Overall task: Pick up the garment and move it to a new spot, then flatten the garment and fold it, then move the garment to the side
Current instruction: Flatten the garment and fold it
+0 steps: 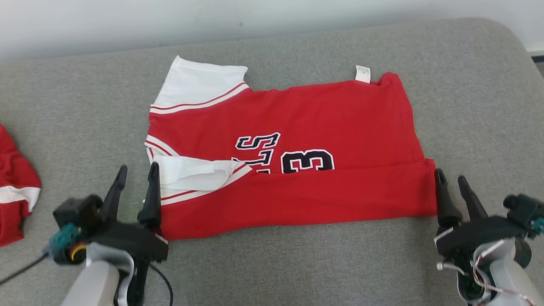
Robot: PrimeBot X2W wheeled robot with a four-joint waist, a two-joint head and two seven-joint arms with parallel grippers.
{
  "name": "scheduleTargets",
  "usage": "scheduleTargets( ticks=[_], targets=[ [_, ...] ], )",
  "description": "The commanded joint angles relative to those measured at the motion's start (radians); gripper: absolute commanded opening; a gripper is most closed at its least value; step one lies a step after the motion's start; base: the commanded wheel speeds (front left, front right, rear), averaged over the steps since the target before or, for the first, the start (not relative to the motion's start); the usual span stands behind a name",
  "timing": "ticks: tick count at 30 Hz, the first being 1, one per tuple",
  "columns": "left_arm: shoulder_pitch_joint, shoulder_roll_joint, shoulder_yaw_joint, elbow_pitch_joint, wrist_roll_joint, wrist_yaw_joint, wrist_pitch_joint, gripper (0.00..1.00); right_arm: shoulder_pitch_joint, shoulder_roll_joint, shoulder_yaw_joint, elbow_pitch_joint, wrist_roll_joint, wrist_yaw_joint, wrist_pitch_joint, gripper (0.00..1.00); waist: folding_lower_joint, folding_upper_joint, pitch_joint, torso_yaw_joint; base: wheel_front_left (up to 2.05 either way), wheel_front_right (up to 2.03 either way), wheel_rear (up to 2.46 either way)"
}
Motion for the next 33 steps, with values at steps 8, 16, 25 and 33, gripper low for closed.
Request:
scheduleTargets(
  ticks=[8, 16, 25, 33],
  targets=[
    [0.166, -0.023, 0.023, -0.087, 0.007, 0.027, -0.011, 1.00, 0.103, -0.006, -0.002, -0.044, 0.004, 0.001, 0.005, 1.00, 0.0001, -0.0001, -0.012, 0.027, 0.00, 0.00, 0.00],
    [0.181, -0.023, -0.002, -0.028, 0.023, 0.039, 0.004, 1.00, 0.093, 0.002, 0.014, -0.033, -0.060, 0.001, 0.038, 1.00, 0.0001, -0.0001, 0.012, 0.026, 0.00, 0.00, 0.00],
    [0.167, -0.058, -0.040, 0.057, 0.008, 0.016, 0.035, 0.00, 0.056, 0.016, 0.052, 0.031, -0.109, 0.001, 0.048, 0.00, 0.0001, -0.0001, -0.002, 0.036, 0.00, 0.00, 0.00],
    [0.212, -0.068, -0.032, 0.086, 0.003, 0.017, 0.010, 0.00, 0.121, 0.004, 0.038, 0.041, -0.081, 0.001, 0.031, 0.00, 0.0001, -0.0001, -0.095, 0.053, 0.00, 0.00, 0.00]
  ],
)
